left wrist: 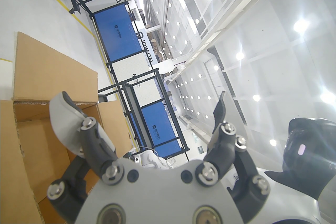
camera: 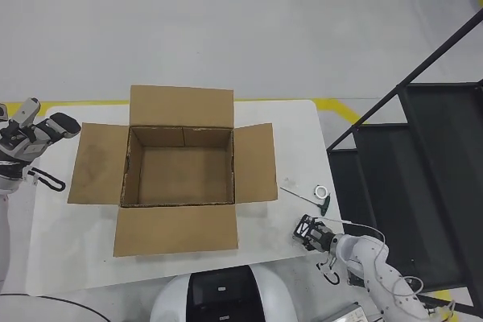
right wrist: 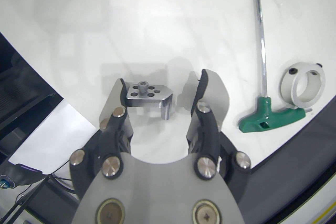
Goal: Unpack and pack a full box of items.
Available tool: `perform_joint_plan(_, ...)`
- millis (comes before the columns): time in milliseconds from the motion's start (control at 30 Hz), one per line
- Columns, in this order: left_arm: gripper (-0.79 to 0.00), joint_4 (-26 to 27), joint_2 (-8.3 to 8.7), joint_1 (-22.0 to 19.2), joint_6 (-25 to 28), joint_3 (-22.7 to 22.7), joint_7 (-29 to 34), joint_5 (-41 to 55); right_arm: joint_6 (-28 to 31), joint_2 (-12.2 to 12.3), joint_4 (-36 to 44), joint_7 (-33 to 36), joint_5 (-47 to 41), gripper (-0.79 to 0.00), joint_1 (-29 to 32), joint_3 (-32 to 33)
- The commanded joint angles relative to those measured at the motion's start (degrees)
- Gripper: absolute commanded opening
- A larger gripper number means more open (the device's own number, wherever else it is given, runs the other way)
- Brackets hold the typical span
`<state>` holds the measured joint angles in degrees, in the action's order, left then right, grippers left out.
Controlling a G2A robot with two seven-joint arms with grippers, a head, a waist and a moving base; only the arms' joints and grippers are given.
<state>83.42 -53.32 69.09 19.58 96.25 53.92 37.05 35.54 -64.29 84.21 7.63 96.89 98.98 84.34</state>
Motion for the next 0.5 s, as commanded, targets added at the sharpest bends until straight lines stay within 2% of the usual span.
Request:
perform_joint_plan(0,0.000,0.00,0.00,0.00,0.00,0.00,0.00,0.00,0.16,0.12,0.50,-0.31,-0.44,-0.785,0.27,0.43)
perform_joint_plan(167,0.000,0.00,0.00,0.00,0.00,0.00,0.00,0.00,0.30,0.48,4.23,-1.09,-1.68,-0.785,1.38,1.91)
perform_joint_plan(467,0.000,0.00,0.00,0.00,0.00,0.00,0.00,0.00,1.25,0.56,14.88,-0.47,-11.86,-0.785,3.02,4.13)
